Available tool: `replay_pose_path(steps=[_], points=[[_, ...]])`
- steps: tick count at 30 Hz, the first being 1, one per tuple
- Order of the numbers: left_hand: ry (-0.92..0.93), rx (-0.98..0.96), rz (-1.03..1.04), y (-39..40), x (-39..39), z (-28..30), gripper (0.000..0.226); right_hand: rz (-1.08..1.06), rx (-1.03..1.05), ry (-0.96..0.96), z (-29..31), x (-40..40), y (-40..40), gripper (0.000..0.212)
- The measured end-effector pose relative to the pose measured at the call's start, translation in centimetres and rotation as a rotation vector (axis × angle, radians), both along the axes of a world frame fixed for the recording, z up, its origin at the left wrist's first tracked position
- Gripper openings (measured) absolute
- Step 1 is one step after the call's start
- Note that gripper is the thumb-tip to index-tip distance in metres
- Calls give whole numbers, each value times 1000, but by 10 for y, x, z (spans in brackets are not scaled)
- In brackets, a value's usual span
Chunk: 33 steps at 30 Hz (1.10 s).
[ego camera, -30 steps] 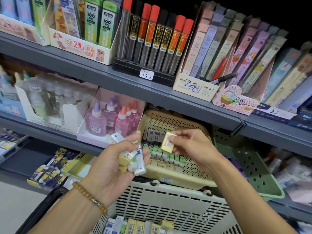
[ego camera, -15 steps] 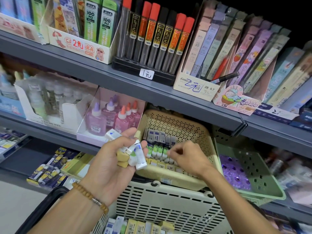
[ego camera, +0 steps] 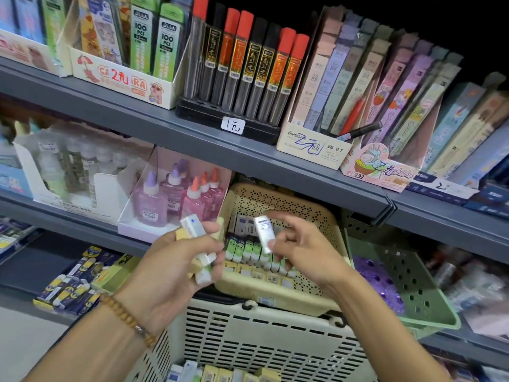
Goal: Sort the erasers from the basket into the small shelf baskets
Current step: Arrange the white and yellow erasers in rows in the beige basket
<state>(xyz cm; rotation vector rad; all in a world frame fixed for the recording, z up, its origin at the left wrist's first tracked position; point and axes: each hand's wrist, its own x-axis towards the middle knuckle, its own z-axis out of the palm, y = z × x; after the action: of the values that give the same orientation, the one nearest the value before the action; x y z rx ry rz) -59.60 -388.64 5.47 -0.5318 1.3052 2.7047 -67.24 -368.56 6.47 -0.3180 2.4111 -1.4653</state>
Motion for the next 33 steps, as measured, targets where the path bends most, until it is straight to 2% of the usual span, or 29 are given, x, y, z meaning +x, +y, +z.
replay_pose_path(steps=[2,5,8,11,13,15,16,17,19,20,22,23,25,28,30,33], points=[[-14,-68,-71,-4,2,4,47,-158,107,9,-9,-29,14,45],[-26,-138,-111,-3,4,6,44,-306,142,-37,-25,-67,19,44],[-24,-165,-137,-1,4,5,36,-316,224,-70,-43,-93,13,40],[-24,-203,-131,0,3,3,35,-227,372,-60,-56,-107,7,27],[-27,-209,-119,1,2,2,35,-219,393,-50,-58,-108,5,18],[-27,-199,-106,3,1,2,31,-212,428,21,-54,-104,4,8],[-30,-188,-98,4,1,2,29,-223,426,62,-49,-99,3,13],[-35,-176,-89,4,1,2,28,-239,380,86,-43,-91,1,16],[-39,-173,-100,5,2,1,27,-224,144,58,-28,-66,-9,20],[-31,-185,-125,6,2,1,25,-168,39,30,-20,-52,-14,27],[-11,-216,-179,7,2,1,19,-8,-37,9,-6,-24,-23,37],[-3,-235,-201,8,2,0,17,75,-52,11,-1,-12,-28,35],[18,-280,-242,10,3,0,15,181,-70,26,5,2,-35,20],[47,-287,-295,13,4,-1,10,233,-150,-53,6,3,-30,7],[38,-250,-312,14,5,1,12,194,-302,-194,4,-5,-19,7],[10,-200,-342,13,4,2,28,-142,-445,-263,-3,-32,5,8]])
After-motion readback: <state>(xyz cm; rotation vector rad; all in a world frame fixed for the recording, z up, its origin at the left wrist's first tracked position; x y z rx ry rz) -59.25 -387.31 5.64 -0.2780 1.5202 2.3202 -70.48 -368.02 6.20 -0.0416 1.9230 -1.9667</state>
